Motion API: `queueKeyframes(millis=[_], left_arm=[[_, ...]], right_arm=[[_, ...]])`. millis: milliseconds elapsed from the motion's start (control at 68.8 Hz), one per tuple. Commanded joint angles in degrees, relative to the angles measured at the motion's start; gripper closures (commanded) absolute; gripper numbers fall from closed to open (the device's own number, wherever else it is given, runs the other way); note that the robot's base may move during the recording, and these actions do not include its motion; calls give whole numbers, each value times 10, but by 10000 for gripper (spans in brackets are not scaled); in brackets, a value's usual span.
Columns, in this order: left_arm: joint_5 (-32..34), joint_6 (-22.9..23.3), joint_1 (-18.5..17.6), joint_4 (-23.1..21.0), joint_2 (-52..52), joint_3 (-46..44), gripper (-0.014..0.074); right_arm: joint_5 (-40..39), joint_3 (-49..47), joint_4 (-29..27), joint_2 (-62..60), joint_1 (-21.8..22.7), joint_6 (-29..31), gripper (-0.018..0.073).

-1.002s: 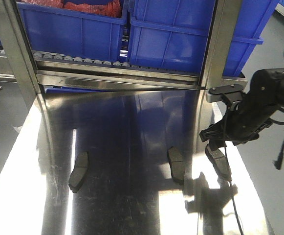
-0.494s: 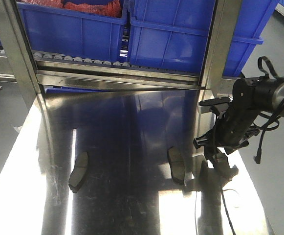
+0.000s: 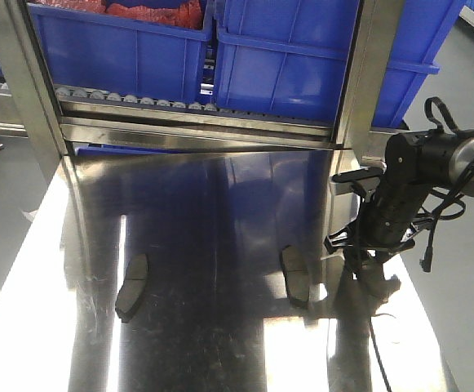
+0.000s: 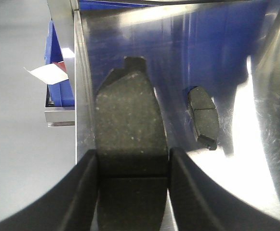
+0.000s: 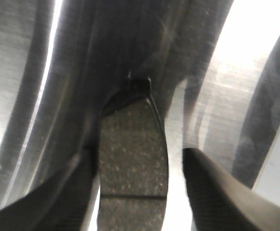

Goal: Move and align brake pads A on conveyor
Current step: 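Close the right gripper on that brake pad and lift it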

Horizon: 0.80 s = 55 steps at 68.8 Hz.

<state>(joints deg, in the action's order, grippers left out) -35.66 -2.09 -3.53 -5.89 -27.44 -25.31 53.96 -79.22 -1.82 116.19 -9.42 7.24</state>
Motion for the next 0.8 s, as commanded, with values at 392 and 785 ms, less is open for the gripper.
queueKeyframes(millis=[392, 785], left_arm=[[52, 2, -1, -8, -2, -16, 603], [52, 2, -1, -8, -2, -16, 603]], right_arm=[[45, -9, -4, -41, 0, 2, 569], [-15, 53, -15, -186, 1, -11, 568]])
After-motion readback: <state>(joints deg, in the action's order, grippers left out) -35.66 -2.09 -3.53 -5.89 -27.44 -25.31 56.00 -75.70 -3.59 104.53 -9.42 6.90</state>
